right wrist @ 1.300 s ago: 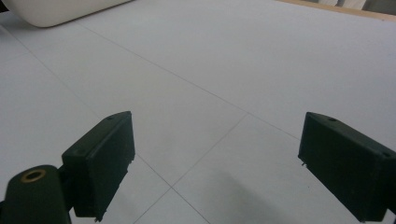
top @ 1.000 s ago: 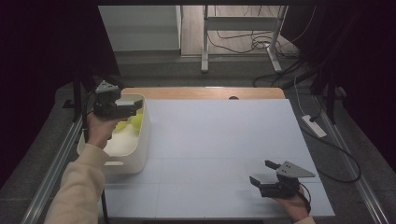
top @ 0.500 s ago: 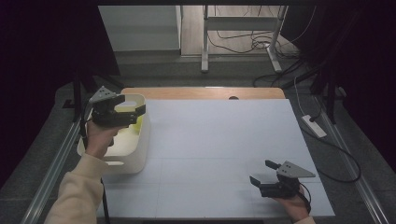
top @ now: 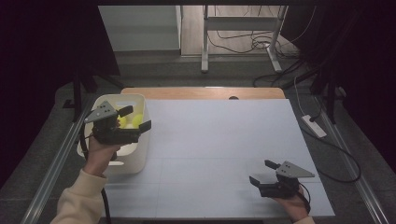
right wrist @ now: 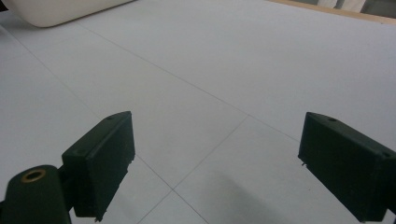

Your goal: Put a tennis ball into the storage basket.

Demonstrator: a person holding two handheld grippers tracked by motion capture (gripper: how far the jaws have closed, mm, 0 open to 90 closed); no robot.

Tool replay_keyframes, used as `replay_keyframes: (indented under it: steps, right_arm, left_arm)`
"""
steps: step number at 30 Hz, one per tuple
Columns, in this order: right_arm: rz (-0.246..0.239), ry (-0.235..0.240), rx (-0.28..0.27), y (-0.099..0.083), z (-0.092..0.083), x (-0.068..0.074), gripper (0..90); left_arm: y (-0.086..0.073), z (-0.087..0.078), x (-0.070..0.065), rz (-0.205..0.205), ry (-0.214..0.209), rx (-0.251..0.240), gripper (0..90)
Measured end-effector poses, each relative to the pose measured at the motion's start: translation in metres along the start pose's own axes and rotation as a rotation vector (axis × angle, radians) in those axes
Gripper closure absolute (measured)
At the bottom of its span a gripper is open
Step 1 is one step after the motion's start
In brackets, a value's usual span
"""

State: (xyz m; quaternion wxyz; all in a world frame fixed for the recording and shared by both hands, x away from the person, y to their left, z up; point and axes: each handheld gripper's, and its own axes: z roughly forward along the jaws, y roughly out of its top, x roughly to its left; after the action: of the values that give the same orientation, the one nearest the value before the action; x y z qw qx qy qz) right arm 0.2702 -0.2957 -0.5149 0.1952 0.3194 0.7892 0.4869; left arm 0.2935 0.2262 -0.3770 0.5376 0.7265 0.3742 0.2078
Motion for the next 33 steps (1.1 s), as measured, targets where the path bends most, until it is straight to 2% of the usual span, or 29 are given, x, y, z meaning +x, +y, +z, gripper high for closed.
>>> replay_keyframes:
  steps: [12, 25, 33]
  right_arm:
    - [0.0, -0.006, 0.001, 0.0, -0.001, 0.0, 10.3]
    - [0.0, -0.005, -0.002, 0.0, -0.001, 0.001, 10.3]
    - [-0.003, -0.008, -0.003, 0.0, -0.002, 0.001, 10.4]
  left_arm:
    - [-0.019, 0.002, -0.023, 0.031, -0.054, 0.007, 9.7]
    - [-0.041, 0.013, -0.059, 0.074, -0.163, 0.012, 11.1]
    - [-0.054, 0.013, -0.072, 0.092, -0.191, 0.015, 11.0]
